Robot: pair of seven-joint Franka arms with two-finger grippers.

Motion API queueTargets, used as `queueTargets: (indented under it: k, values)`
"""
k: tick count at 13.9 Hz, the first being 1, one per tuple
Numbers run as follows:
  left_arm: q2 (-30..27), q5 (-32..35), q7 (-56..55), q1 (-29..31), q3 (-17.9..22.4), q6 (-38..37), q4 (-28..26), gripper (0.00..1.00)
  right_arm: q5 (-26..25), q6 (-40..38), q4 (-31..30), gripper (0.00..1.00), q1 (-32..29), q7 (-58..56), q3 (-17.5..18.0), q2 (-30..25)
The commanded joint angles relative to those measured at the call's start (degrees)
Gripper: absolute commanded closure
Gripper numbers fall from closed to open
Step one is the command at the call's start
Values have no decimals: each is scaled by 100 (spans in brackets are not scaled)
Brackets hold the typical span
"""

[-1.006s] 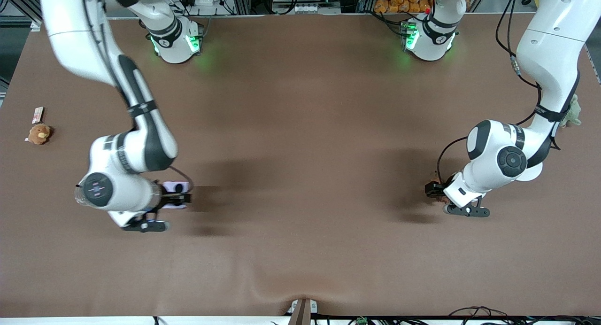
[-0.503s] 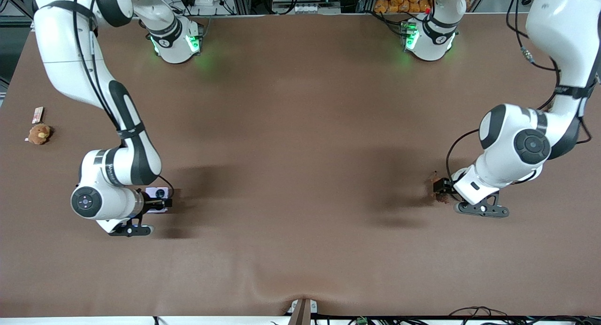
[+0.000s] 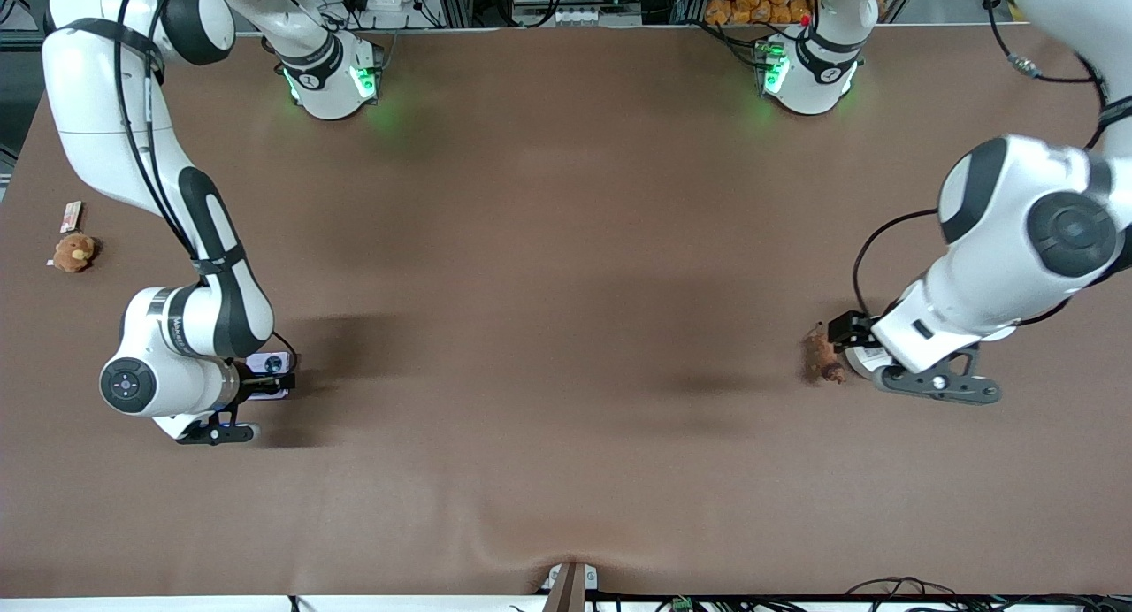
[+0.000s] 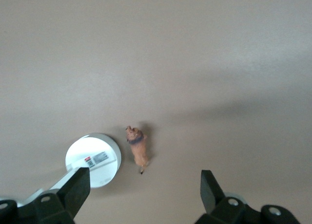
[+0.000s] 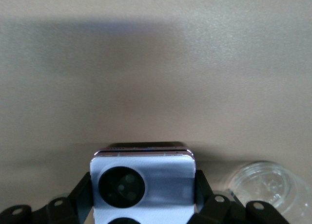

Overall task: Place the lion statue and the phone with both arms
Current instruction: 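Carry the lion toward the lamp while the right gripper carries the phone, then open the left gripper at the lamp while the right gripper releases the phone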

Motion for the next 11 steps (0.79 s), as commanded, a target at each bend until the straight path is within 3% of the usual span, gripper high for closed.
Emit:
queueTargets:
  k: [1,6,9,11]
  values:
    - [-29,92,-16,52,-73,-605,449,0,-133,17,34,0,-82,-86,136,-59]
    - [-459,31,-16,60,-64,-992,537,0,-98,-263,342,0,15,-85,162,-479]
    - [-810,-241,-60,52,-64,-1054,555,0,-98,-763,342,0,137,-94,188,-1339]
    - [-916,-199,-147,69,-55,-1046,555,0,-45,-1701,281,0,156,-94,267,-2024]
